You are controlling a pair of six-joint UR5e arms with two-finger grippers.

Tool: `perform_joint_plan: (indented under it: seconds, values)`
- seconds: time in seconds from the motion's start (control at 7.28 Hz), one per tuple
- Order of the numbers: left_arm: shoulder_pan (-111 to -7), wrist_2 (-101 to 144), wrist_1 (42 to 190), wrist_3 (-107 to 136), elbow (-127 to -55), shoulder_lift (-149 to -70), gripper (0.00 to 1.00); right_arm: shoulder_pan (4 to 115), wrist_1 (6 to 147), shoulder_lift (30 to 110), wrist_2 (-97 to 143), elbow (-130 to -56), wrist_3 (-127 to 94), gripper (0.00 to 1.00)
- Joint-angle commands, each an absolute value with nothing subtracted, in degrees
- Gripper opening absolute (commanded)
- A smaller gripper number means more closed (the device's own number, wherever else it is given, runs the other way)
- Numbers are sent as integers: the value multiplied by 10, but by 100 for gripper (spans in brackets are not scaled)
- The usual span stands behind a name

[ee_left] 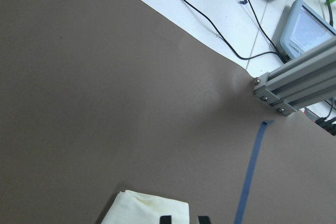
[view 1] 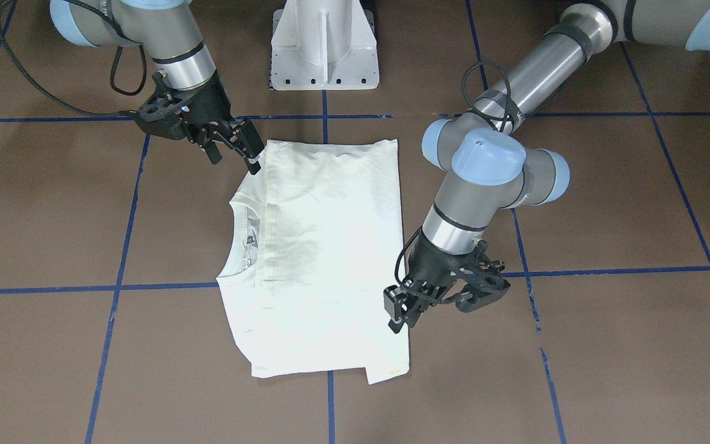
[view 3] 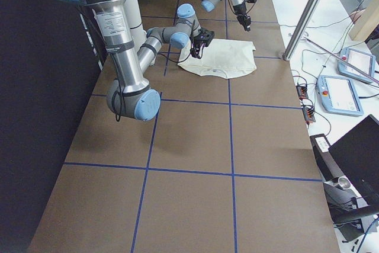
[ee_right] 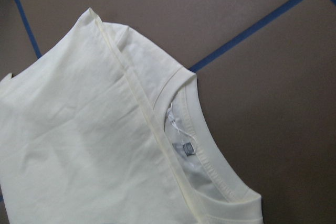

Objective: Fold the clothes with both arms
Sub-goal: 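Grasp the shirt edges with both grippers and fold it lengthwise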

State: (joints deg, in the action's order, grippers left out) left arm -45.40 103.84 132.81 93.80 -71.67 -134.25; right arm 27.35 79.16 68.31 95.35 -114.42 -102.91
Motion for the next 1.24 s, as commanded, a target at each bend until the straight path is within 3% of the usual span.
perform_joint_plan:
  seconds: [0.0, 0.41, 0.82, 0.96, 1.1]
  values:
    - [-454, 1058, 1329, 939, -802, -1286, 40, 168, 865, 665, 891, -1134, -1064, 95]
    - [-451, 1058, 1336, 939, -799, -1286, 40, 141, 868, 647, 875, -1073, -1089, 76]
    - [-451, 1057, 1337, 940, -799, -1286, 40, 141, 872, 659, 875, -1074, -1090, 69]
    - [-451, 1057, 1337, 940, -799, -1287, 40, 139, 873, 659, 875, -1073, -1090, 54]
    - [-451, 1057, 1337, 940, -799, -1287, 40, 138, 872, 658, 875, -1073, -1091, 30]
